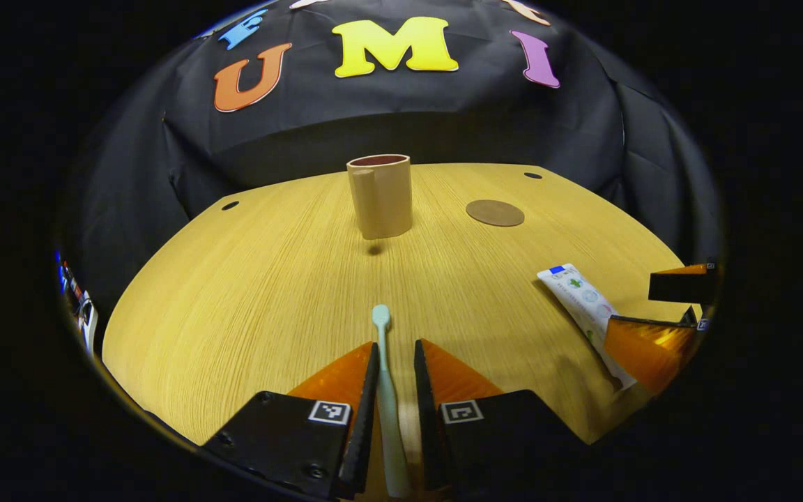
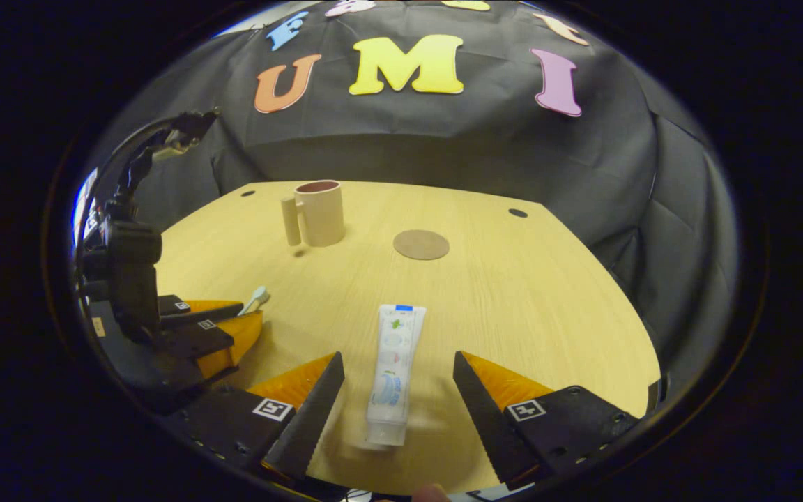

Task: Put the toothbrush and toothpaste on the desktop into the cup, then pick up the cup and place it on the coaster on the desktop.

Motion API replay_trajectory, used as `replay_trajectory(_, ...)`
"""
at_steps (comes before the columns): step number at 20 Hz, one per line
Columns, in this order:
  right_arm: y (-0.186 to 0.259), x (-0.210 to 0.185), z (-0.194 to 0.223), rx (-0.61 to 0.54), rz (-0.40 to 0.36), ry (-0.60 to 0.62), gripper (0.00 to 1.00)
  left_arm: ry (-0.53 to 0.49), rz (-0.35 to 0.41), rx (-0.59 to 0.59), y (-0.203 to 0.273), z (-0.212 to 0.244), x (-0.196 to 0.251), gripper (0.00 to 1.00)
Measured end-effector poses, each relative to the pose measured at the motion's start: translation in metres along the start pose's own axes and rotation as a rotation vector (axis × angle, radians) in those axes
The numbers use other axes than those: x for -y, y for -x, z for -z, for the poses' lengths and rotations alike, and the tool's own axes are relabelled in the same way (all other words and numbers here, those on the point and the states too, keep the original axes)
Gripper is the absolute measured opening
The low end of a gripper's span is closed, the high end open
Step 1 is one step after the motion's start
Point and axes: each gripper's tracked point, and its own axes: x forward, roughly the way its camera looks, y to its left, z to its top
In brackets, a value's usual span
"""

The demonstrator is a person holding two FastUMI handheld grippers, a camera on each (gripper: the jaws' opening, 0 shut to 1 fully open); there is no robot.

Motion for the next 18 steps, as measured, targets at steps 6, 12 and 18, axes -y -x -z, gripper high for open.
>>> replay_trajectory(6, -0.010, -0.002, 0.005, -0.039, -0.001, -0.001, 0.95, 0.045, -0.027, -0.022, -0.001, -0.001, -0.006, 0.05)
replay_trajectory(12, -0.021, -0.007, 0.012, -0.103, -0.015, 0.008, 0.95, 0.054, -0.041, -0.022, 0.000, -0.003, -0.015, 0.03)
replay_trajectory(18, -0.034, -0.012, 0.023, -0.188, -0.019, -0.015, 0.91, 0.070, -0.077, 0.018, 0.005, -0.028, -0.037, 0.03)
